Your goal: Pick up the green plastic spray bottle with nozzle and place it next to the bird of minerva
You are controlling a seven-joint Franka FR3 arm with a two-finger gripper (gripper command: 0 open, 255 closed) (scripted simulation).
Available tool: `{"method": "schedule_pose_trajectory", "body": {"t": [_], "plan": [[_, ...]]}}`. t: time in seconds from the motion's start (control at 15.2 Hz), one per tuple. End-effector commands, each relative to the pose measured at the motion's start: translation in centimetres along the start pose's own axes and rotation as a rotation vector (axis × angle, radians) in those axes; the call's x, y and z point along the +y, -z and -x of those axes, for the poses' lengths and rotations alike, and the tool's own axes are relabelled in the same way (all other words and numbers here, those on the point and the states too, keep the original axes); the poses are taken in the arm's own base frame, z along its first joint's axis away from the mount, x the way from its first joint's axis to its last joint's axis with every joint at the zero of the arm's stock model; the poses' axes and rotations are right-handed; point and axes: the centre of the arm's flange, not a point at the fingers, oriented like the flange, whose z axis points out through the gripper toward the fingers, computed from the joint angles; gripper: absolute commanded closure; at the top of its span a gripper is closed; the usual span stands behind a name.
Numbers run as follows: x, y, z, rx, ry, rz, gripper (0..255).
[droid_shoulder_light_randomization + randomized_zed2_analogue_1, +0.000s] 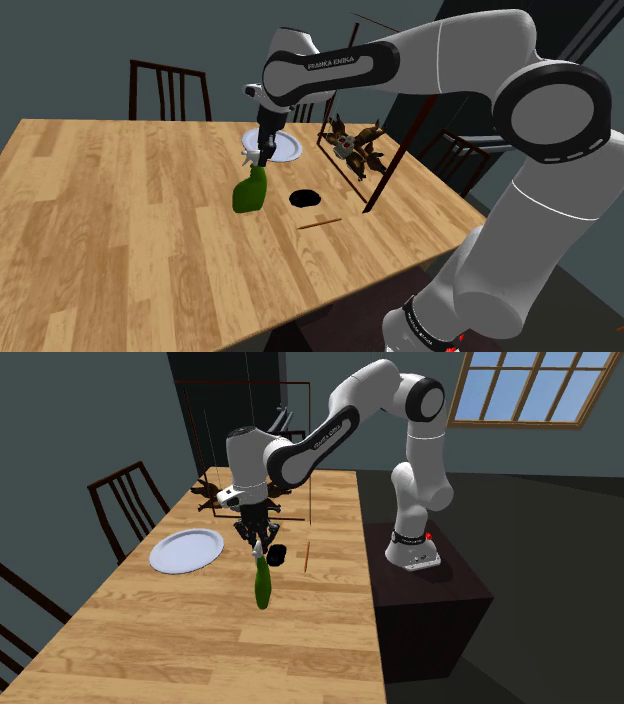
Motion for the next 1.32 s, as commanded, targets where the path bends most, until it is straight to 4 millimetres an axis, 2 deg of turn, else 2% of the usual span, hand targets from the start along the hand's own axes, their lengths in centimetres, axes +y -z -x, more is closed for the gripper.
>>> {"method": "schedule_pose_trajectory", "body": {"t": [0.0, 0.26, 1.25], "plan": [[0.0, 0.0, 0.0, 0.000, 0.000, 0.000, 255], [0.0, 0.0, 0.0, 0.000, 0.000, 0.000, 255], [-0.4, 7.9, -0.6, 0.000, 0.000, 0.000, 255]]}}
